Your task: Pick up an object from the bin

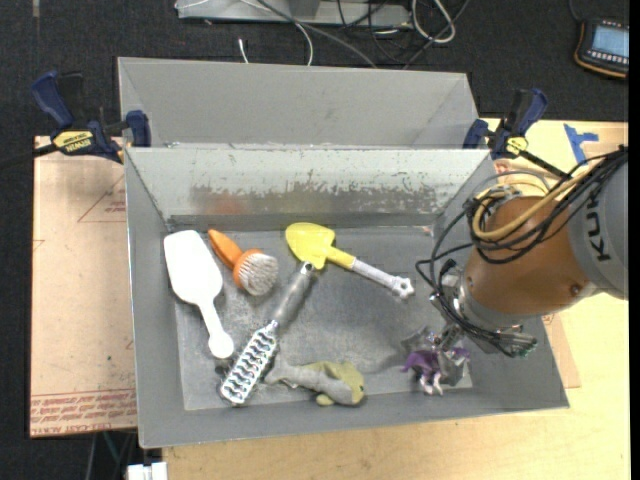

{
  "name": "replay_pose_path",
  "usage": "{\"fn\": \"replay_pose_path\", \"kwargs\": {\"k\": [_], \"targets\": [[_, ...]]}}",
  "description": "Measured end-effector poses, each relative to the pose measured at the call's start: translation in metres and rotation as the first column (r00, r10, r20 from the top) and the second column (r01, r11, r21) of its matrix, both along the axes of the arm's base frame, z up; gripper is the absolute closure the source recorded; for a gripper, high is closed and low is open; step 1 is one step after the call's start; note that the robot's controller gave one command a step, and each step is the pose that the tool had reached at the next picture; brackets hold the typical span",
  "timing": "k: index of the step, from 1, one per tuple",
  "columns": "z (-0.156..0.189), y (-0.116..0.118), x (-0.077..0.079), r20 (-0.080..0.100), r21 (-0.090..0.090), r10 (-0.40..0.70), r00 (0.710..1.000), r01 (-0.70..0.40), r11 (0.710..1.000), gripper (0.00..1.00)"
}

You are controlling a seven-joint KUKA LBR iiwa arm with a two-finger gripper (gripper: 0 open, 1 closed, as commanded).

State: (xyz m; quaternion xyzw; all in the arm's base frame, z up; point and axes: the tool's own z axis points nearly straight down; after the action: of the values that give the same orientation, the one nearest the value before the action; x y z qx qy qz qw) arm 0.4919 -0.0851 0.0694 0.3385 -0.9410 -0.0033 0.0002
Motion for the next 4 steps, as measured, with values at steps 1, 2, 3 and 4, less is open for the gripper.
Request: {"fn": "replay_pose_path", "kwargs": {"k": [1, 2, 3, 4], "targets": [[0.000, 0.000, 0.000, 0.000, 0.000, 0.001, 1.000, -0.001, 1.000, 1.00], [0.008, 0.001, 0.000, -0.001, 0.001, 0.001, 1.000, -0.001, 1.000, 1.00], [0.051, 0.002, -0.001, -0.005, 0.003, -0.002, 1.000, 0.002, 1.000, 1.00], [0.083, 0.001, 0.000, 0.000, 0.002, -0.002, 1.000, 0.002, 1.000, 1.00]]}}
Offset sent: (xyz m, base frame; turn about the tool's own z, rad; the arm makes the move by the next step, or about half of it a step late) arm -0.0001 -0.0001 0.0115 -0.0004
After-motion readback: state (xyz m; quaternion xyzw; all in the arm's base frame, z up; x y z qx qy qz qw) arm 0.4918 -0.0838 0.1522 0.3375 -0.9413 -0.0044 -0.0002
